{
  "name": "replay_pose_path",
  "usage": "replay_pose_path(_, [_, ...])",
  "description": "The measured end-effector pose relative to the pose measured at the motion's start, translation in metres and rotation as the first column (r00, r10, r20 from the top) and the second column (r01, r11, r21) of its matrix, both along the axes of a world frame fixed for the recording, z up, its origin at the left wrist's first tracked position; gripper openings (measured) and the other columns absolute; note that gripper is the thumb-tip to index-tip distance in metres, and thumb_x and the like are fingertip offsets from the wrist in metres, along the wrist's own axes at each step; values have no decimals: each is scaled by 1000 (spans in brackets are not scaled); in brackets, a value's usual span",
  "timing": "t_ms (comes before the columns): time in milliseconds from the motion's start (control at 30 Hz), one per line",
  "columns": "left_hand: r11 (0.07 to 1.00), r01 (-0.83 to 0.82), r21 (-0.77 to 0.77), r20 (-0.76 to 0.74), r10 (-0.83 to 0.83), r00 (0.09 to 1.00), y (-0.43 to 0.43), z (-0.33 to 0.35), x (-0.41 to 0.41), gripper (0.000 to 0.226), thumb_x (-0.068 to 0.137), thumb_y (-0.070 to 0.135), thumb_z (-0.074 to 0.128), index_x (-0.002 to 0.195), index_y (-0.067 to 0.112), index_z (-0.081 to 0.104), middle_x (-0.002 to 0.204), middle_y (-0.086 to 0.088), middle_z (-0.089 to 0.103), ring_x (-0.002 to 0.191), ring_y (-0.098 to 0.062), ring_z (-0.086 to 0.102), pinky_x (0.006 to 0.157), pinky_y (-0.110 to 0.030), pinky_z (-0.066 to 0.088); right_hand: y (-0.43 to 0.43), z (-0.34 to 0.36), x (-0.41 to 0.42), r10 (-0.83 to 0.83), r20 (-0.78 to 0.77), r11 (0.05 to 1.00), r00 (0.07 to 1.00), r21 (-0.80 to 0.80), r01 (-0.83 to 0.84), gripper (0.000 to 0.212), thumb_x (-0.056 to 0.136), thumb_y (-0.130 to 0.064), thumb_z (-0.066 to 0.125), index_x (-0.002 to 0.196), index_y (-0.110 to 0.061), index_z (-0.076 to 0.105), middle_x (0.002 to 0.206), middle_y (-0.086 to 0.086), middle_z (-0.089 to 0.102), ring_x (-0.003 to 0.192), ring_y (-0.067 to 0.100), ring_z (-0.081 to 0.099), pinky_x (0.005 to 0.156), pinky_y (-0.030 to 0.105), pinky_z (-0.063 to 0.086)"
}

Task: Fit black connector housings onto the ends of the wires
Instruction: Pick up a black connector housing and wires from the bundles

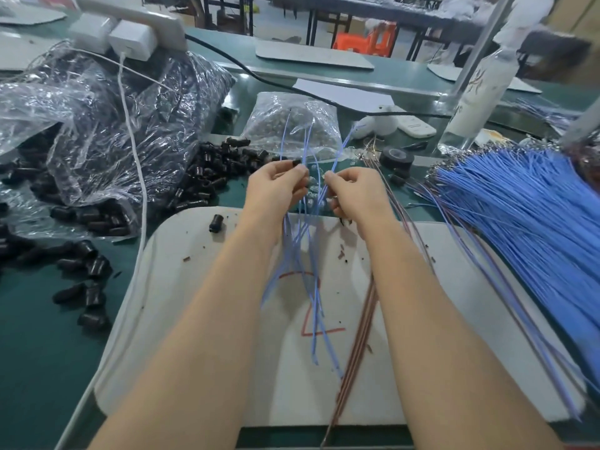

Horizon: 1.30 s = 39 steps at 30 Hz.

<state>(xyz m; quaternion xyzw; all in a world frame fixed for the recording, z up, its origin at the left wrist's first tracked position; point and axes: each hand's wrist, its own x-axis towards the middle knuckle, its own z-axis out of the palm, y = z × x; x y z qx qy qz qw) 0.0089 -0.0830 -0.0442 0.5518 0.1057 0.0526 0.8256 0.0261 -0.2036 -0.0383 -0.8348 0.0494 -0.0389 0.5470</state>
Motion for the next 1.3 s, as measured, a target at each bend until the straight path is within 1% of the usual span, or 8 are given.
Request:
replay_pose_path(200, [987,138,84,-1,-138,990,2,-1,0,4,88,9,63,87,13,62,86,-2,70,82,-11,66,75,-22,53,-14,-6,-11,-4,112,1000,994,-11,5,27,95,-24,55,69,-16,57,54,-3,61,38,5,48,46,21,41])
replay_pose_path(400, [965,188,183,10,-193,981,-1,1,-3,5,88,14,65,93,11,64,97,-5,67,89,-13,63,91,-28,50,-11,-11,-13,58,89,958,994,-286,-30,21,88,-22,57,73,-10,66,63,0,66,60,11,56,63,26,41])
replay_pose_path(567, [976,183,117,64,-191,979,0,6,-5,6,90,12,62,95,10,65,100,-6,65,95,-16,61,91,-29,49,-8,-1,-19,76,202,950,976,282,-132,8,92,-11,56,87,-17,57,65,1,64,41,6,48,40,19,38])
replay_pose_path(667, [945,311,103,83,-320,944,0,8,-9,6,91,9,59,94,7,64,106,-11,64,105,-21,60,96,-29,49,-10,5,-18,-81,202,852,976,523,-37,9,98,-11,49,93,-19,53,60,-2,63,38,6,45,38,16,34])
replay_pose_path(933, [800,558,220,44,-579,814,-1,9,-18,8,90,5,59,92,6,67,93,-2,74,82,-9,69,73,-17,54,-31,11,-16,-356,57,458,933,881,121,8,99,-6,45,96,-12,50,75,5,64,52,8,57,53,18,50])
replay_pose_path(1133, [853,454,257,103,-491,865,-3,7,-17,8,90,6,60,95,7,66,83,1,73,78,-8,69,70,-15,52,-12,1,-19,123,147,844,981,505,-181,22,96,-12,53,80,-11,67,70,0,67,62,12,62,54,22,50])
replay_pose_path(1233, [851,404,335,65,-449,891,1,7,-16,8,90,6,60,97,7,64,93,-4,72,79,-7,69,76,-19,56,-16,1,-16,-111,189,865,976,502,1,24,98,-16,50,78,-17,64,68,-3,65,56,6,55,53,18,46])
replay_pose_path(1300, [848,370,379,46,-417,908,5,6,-16,6,90,6,61,94,9,64,99,-8,72,80,-7,69,79,-19,55,-28,3,-14,-269,172,757,948,646,98,23,100,-18,48,83,-18,63,70,1,65,56,7,56,54,17,47])
